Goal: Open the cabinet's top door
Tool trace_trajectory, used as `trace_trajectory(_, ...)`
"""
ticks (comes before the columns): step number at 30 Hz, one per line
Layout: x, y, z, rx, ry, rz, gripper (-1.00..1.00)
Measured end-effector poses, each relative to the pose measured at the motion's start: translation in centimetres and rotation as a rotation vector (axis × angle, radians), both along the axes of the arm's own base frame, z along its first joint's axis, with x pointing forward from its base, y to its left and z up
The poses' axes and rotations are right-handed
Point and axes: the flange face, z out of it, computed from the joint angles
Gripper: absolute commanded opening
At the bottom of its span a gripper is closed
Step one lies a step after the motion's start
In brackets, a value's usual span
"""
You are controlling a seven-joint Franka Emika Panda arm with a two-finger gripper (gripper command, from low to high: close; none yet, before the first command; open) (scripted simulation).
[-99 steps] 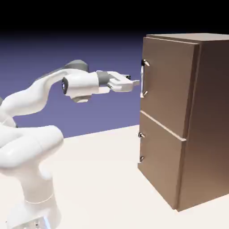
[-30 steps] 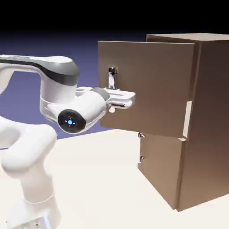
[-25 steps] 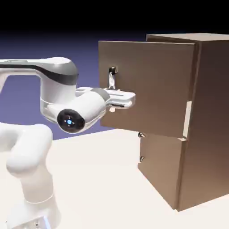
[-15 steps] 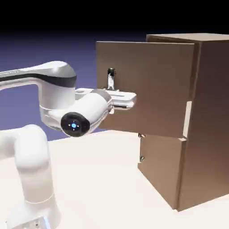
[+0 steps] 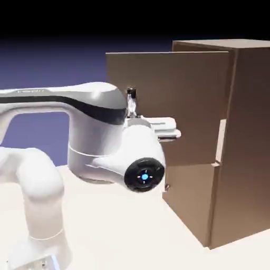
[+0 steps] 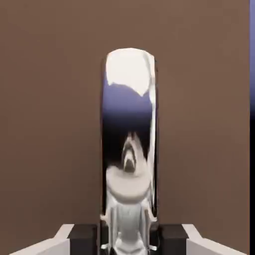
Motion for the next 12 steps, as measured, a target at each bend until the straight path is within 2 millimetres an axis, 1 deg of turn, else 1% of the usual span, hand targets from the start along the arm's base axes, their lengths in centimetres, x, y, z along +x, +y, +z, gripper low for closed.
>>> trace_trajectory(3,0.7,-2.1,0.0,-0.002,0.001,0.076,-1.0)
trace_trajectory(8,0.7,-2.3,0.1,-0.004,0.001,0.083,-1.0)
trace_trajectory(12,1.5,-4.4,0.3,-0.012,0.002,0.163,-1.0)
